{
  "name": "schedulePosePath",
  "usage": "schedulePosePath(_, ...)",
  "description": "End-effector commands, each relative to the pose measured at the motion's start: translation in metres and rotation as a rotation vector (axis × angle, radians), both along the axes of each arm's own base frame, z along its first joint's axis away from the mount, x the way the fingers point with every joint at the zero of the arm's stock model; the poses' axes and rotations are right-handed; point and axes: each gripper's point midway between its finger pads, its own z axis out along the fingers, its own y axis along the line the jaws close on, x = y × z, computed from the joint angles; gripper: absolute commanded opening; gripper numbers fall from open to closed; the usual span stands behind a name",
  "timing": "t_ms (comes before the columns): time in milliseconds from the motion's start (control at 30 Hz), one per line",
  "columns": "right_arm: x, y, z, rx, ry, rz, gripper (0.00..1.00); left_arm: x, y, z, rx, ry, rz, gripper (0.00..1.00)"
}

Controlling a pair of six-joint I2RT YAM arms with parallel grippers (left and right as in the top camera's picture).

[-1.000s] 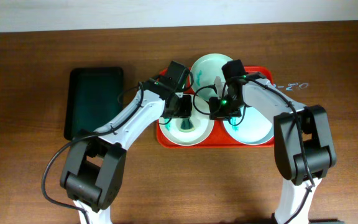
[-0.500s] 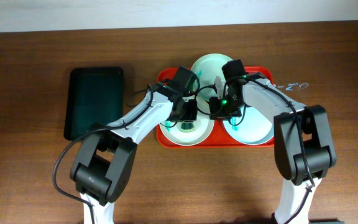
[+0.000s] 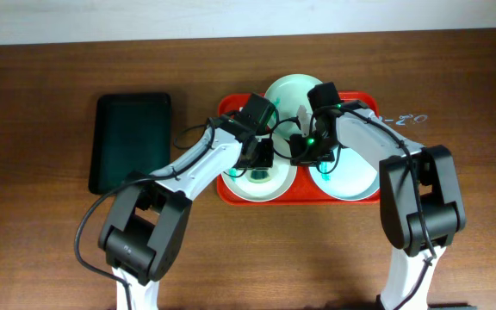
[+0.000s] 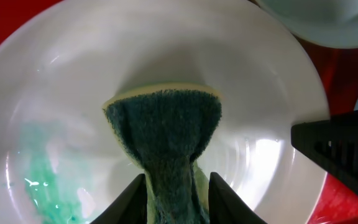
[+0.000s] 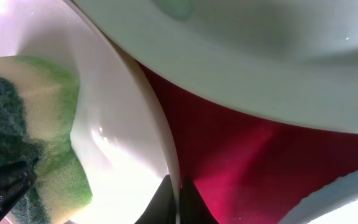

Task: Clean dirty plates on tray and stack at the side
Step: 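Scrub the held plate with the sponge in the left gripper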

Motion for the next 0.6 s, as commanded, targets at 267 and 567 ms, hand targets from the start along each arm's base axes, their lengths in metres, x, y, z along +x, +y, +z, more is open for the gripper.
schedulePosePath(267, -0.003, 0.000, -0.006, -0.013, 0.012, 0.011, 0.04, 0.015, 0.041, -0.016, 0.219, -0.063, 0.069, 0.00)
schedulePosePath(567, -0.003, 0.000, -0.006, -0.013, 0.012, 0.011, 0.04, 0.027, 0.088, 0.013, 0.243, 0.025, 0.164, 0.00)
